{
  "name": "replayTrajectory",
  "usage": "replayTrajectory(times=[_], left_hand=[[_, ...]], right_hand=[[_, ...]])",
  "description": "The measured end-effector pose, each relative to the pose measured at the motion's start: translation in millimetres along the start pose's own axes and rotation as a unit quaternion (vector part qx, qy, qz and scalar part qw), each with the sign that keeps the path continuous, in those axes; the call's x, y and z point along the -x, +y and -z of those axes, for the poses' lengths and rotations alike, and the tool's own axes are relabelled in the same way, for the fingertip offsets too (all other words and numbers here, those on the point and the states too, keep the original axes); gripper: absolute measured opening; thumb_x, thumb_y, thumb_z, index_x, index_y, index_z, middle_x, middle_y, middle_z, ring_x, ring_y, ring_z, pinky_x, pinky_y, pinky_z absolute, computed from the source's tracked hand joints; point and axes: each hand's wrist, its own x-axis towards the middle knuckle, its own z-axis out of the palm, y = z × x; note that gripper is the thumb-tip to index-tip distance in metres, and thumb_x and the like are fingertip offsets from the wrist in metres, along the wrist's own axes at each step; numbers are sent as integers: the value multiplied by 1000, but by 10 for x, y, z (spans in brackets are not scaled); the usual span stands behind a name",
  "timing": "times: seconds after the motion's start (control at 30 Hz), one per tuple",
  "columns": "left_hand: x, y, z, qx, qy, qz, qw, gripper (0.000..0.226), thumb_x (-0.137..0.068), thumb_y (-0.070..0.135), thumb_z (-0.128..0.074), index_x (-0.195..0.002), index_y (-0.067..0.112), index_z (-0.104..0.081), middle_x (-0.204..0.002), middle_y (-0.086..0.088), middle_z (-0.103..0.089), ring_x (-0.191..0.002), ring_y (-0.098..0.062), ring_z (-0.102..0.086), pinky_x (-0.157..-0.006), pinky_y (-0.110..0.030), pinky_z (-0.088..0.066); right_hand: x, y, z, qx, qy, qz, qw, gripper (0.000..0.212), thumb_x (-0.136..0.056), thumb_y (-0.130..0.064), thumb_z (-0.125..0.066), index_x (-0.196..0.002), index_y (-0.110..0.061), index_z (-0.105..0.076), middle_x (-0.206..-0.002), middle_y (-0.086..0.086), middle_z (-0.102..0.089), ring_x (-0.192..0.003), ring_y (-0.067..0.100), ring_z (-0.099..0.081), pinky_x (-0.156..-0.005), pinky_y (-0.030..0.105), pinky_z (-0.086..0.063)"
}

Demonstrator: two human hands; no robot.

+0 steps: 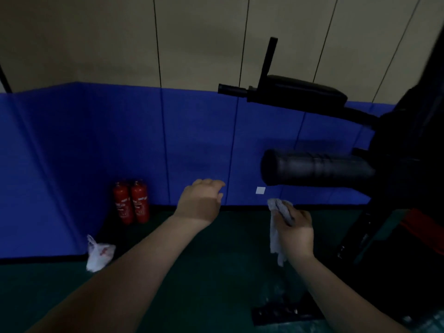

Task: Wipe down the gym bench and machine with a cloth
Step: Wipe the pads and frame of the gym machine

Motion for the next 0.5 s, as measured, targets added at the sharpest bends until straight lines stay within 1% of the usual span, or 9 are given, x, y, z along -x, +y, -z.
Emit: replayTrajectory(times=[0.1, 0.17, 0.2, 0.27, 0.33, 0.4, 0.43, 0.47, 0.5], left_hand=[[-190, -130, -287, -27, -49, -41, 998, 35, -100, 29, -38, -134, 22, -48, -126, -2, -57, -115, -21, -47, -91, -34, -41], [-361, -273, -446, -41, -71, -75, 994, 37, -100, 32, -38, -134, 21, -47, -126, -2, -56, -114, -22, -47, -92, -33, -39], [-449, -352, -520, -45, -82, -93, 991, 38, -101, 33, -37, -136, 21, -45, -127, -2, -56, -114, -22, -47, -93, -33, -37], [-632, -504, -667, -49, -109, -127, 985, 41, -101, 36, -35, -139, 21, -42, -130, -3, -54, -116, -22, -46, -95, -34, -35], [-818, -636, -805, -51, -134, -160, 977, 44, -101, 38, -35, -142, 22, -39, -133, -3, -52, -119, -21, -45, -99, -35, -35], [-1005, -755, -937, -56, -151, -203, 966, 44, -101, 38, -35, -141, 21, -39, -134, -4, -52, -119, -22, -44, -100, -36, -34], [-1101, -805, -1004, -59, -159, -228, 959, 43, -101, 38, -34, -141, 20, -40, -133, -4, -52, -119, -22, -44, -100, -37, -34], [-1190, -847, -1067, -62, -164, -249, 952, 43, -101, 37, -34, -140, 20, -40, -132, -4, -52, -118, -22, -44, -100, -37, -34], [-1273, -880, -1127, -64, -166, -267, 947, 42, -101, 37, -33, -140, 20, -40, -132, -3, -52, -118, -22, -44, -99, -37, -34]], right_hand=[[-147, 135, -179, 43, 9, -26, 999, 23, -91, -25, -62, -114, -22, -63, -108, 2, -50, -85, -1, -53, -78, 13, -33], [-249, 221, -320, 68, 27, -32, 997, 21, -91, -24, -61, -112, -19, -63, -104, 1, -53, -94, 8, -53, -80, 13, -32], [-293, 250, -401, 71, 29, -44, 996, 22, -92, -26, -61, -113, -20, -63, -103, -3, -55, -95, 5, -49, -82, 12, -32], [-384, 347, -579, 105, 48, -55, 992, 27, -92, -29, -59, -118, -19, -62, -109, -8, -57, -90, -6, -39, -78, -1, -27], [-457, 466, -764, 156, 73, -47, 984, 33, -93, -31, -58, -122, -18, -62, -118, 1, -60, -93, -6, -41, -73, -10, -20], [-486, 573, -919, 198, 91, -59, 974, 31, -93, -33, -57, -120, -21, -64, -116, 3, -63, -107, 12, -53, -77, -9, -18], [-488, 629, -972, 210, 100, -70, 970, 31, -92, -37, -55, -118, -23, -66, -113, 2, -64, -107, 18, -58, -81, -7, -20], [-487, 680, -1013, 211, 107, -74, 969, 32, -91, -42, -52, -114, -25, -67, -110, -1, -66, -104, 19, -61, -84, -3, -26], [-475, 706, -1045, 208, 123, -74, 967, 35, -89, -48, -50, -110, -27, -68, -105, -3, -67, -99, 19, -63, -88, 6, -37]])
